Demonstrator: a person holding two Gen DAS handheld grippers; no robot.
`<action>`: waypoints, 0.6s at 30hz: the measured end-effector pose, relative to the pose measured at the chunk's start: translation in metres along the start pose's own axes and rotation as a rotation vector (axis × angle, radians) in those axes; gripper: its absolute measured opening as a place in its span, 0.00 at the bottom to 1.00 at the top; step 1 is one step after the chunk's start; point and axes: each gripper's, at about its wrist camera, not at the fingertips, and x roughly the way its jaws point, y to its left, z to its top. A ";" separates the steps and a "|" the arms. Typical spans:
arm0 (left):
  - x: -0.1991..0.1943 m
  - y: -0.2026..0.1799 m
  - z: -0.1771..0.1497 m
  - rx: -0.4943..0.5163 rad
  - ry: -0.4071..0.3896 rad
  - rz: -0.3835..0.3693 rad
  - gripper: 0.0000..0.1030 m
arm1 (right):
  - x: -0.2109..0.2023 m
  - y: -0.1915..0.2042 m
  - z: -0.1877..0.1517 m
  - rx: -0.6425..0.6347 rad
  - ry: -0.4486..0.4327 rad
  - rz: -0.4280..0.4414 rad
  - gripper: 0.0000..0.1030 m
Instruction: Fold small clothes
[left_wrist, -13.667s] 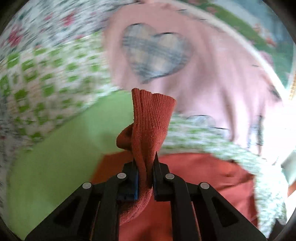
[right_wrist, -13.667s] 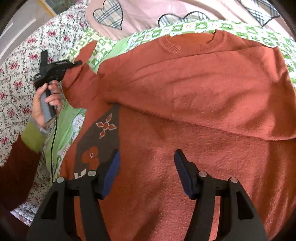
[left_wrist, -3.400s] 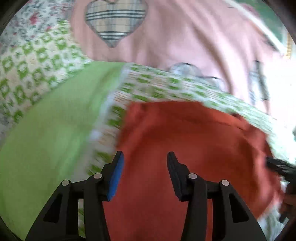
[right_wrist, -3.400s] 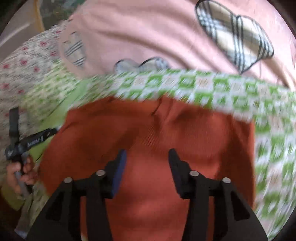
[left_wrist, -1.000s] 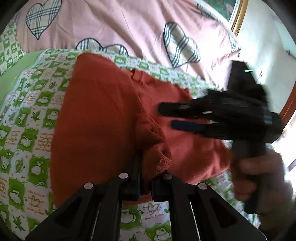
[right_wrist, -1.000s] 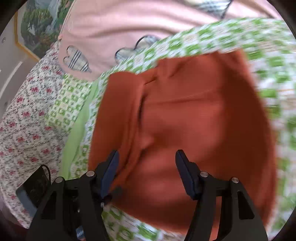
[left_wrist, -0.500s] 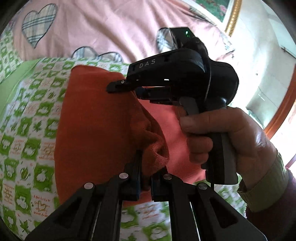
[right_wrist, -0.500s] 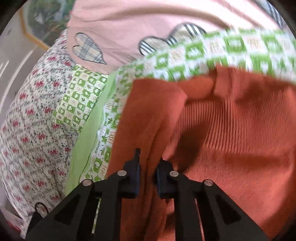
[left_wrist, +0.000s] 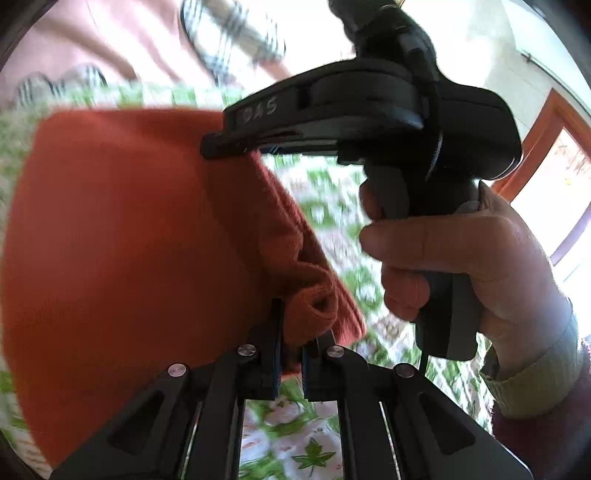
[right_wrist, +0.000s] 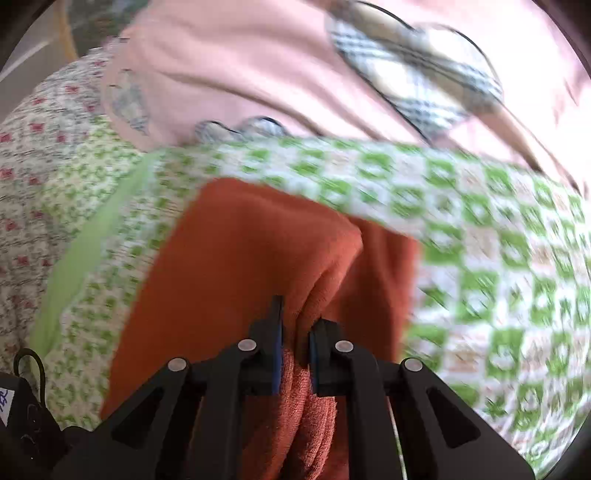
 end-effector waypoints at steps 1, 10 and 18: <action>0.008 0.003 -0.005 -0.009 0.028 -0.002 0.06 | 0.009 -0.012 -0.007 0.022 0.023 0.000 0.12; -0.041 0.022 -0.028 -0.014 0.041 -0.009 0.14 | 0.022 -0.023 -0.017 0.084 0.033 0.016 0.15; -0.099 0.086 -0.027 -0.111 -0.035 0.097 0.22 | 0.001 -0.019 -0.026 0.075 0.022 0.000 0.18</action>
